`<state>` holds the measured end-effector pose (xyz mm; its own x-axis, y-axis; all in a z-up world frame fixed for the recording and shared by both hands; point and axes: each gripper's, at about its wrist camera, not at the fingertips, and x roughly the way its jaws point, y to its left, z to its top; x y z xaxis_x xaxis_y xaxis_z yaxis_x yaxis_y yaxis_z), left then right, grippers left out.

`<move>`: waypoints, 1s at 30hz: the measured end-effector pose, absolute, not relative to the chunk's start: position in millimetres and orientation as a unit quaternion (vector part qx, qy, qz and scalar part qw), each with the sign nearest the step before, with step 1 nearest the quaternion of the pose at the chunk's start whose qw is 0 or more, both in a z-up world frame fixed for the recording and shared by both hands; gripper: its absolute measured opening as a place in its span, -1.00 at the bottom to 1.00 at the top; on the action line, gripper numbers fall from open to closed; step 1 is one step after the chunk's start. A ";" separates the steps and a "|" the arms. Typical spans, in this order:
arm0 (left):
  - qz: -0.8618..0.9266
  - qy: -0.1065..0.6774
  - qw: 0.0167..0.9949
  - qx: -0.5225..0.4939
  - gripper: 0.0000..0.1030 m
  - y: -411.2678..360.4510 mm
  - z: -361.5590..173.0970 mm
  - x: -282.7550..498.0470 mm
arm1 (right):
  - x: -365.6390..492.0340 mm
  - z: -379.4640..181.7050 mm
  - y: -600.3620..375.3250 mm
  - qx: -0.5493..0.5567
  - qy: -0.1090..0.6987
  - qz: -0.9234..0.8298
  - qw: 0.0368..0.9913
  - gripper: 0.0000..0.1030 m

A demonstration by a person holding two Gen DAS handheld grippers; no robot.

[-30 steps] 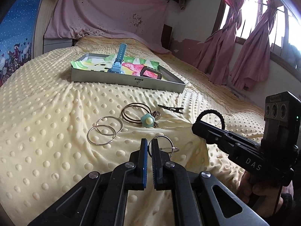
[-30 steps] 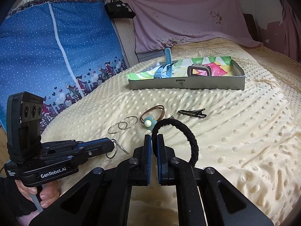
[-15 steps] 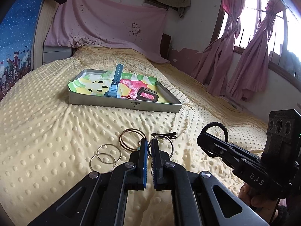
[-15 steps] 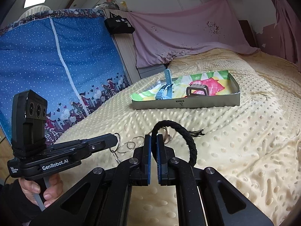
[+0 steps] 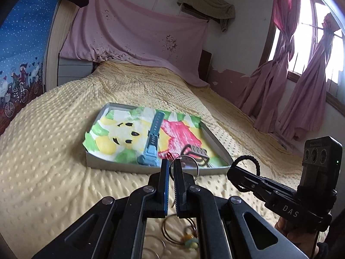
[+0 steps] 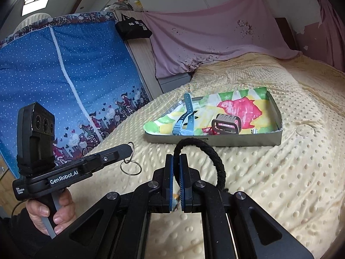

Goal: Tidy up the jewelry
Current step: 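Carry ring with left tool toward tray while right tool carries hair tie, then lower the ring and black hair tie into the tray and open both tools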

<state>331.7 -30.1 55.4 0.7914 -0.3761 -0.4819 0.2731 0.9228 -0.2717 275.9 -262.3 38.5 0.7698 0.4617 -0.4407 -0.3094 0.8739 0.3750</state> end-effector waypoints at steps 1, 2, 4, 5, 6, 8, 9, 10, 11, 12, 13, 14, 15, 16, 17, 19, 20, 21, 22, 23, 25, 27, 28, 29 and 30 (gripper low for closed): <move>-0.167 0.271 0.943 -0.095 -0.91 -27.5 56.5 341.8 | 287.9 38.8 -260.5 0.142 0.271 0.211 0.928 -0.90; -0.162 0.270 0.945 -0.094 -0.91 -25.1 56.7 352.0 | 299.6 39.7 -258.0 0.141 0.273 0.211 0.928 -0.90; -0.153 0.270 0.946 -0.094 -0.91 -21.1 54.4 371.2 | 324.0 40.6 -251.1 0.139 0.276 0.215 0.926 -0.90; -0.149 0.272 0.946 -0.094 -0.91 -19.3 52.3 380.6 | 335.7 40.4 -247.1 0.137 0.278 0.217 0.926 -0.90; -0.146 0.274 0.946 -0.096 -0.91 -17.5 49.6 389.8 | 347.1 40.2 -242.3 0.135 0.280 0.217 0.925 -0.90; -0.141 0.283 0.944 -0.097 -0.91 -14.9 42.4 407.2 | 369.5 37.5 -234.2 0.131 0.287 0.216 0.924 -0.90; -0.139 0.288 0.943 -0.097 -0.91 -13.8 39.4 414.4 | 379.5 35.2 -230.6 0.128 0.290 0.214 0.924 -0.90; -0.137 0.293 0.941 -0.097 -0.91 -13.2 35.0 421.3 | 389.5 32.2 -227.0 0.125 0.297 0.210 0.923 -0.90; -0.136 0.300 0.939 -0.097 -0.91 -12.3 31.0 427.0 | 398.8 28.8 -223.5 0.123 0.303 0.206 0.922 -0.90; -0.134 0.306 0.937 -0.098 -0.91 -11.9 26.6 432.4 | 407.3 24.8 -220.7 0.120 0.309 0.202 0.921 -0.90; -0.131 0.315 0.935 -0.099 -0.91 -11.7 21.4 436.3 | 415.5 20.3 -217.8 0.117 0.317 0.199 0.920 -0.90; -0.128 0.324 0.932 -0.103 -0.91 -11.2 16.1 439.9 | 423.1 16.9 -215.0 0.113 0.325 0.198 0.918 -0.90; -0.126 0.331 0.929 -0.107 -0.91 -10.5 11.2 443.0 | 429.0 12.9 -212.2 0.107 0.332 0.196 0.917 -0.90; -0.122 0.338 0.927 -0.110 -0.91 -9.7 6.6 445.3 | 435.1 9.1 -210.0 0.101 0.339 0.194 0.915 -0.90; -0.119 0.343 0.925 -0.112 -0.91 -8.7 2.2 446.6 | 439.1 5.3 -206.8 0.097 0.346 0.193 0.913 -0.90; -0.114 0.353 0.922 -0.112 -0.91 -7.5 -4.7 448.7 | 445.8 -0.1 -203.2 0.087 0.356 0.190 0.911 -0.90; -0.113 0.356 0.921 -0.113 -0.91 -6.9 -7.2 448.9 | 446.6 -2.9 -201.7 0.084 0.362 0.189 0.909 -0.90; -0.111 0.359 0.920 -0.113 -0.91 -6.3 -9.2 449.0 | 447.9 -5.2 -201.1 0.082 0.367 0.188 0.908 -0.90; -0.111 0.360 0.919 -0.114 -0.91 -5.6 -10.8 448.2 | 449.3 -7.6 -200.2 0.079 0.372 0.185 0.906 -0.90; -0.110 0.360 0.919 -0.116 -0.91 -4.3 -12.0 447.9 | 449.5 -9.3 -201.4 0.078 0.377 0.182 0.905 -0.90; -0.109 0.360 0.919 -0.120 -0.91 -2.4 -14.1 445.5 | 449.1 -10.6 -203.4 0.079 0.379 0.178 0.904 -0.90; -0.103 0.361 0.919 -0.122 -0.91 -0.7 -15.1 443.6 | 449.0 -11.2 -205.0 0.077 0.381 0.175 0.904 -0.89; -0.102 0.359 0.919 -0.124 -0.91 0.4 -15.2 442.8 | 448.9 -11.3 -205.0 0.076 0.383 0.173 0.904 -0.89; -0.102 0.357 0.920 -0.126 -0.91 1.0 -15.0 441.6 | 449.1 -11.7 -205.3 0.073 0.386 0.171 0.904 -0.88; -0.101 0.355 0.921 -0.125 -0.91 1.0 -14.3 440.7 | 448.5 -11.9 -205.5 0.072 0.387 0.169 0.904 -0.88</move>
<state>440.7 1.0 -14.3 0.7277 -0.2750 -0.6284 0.0977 0.9483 -0.3018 448.5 -205.5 -11.9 0.6437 0.3605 -0.6751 -0.2498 0.9328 0.2599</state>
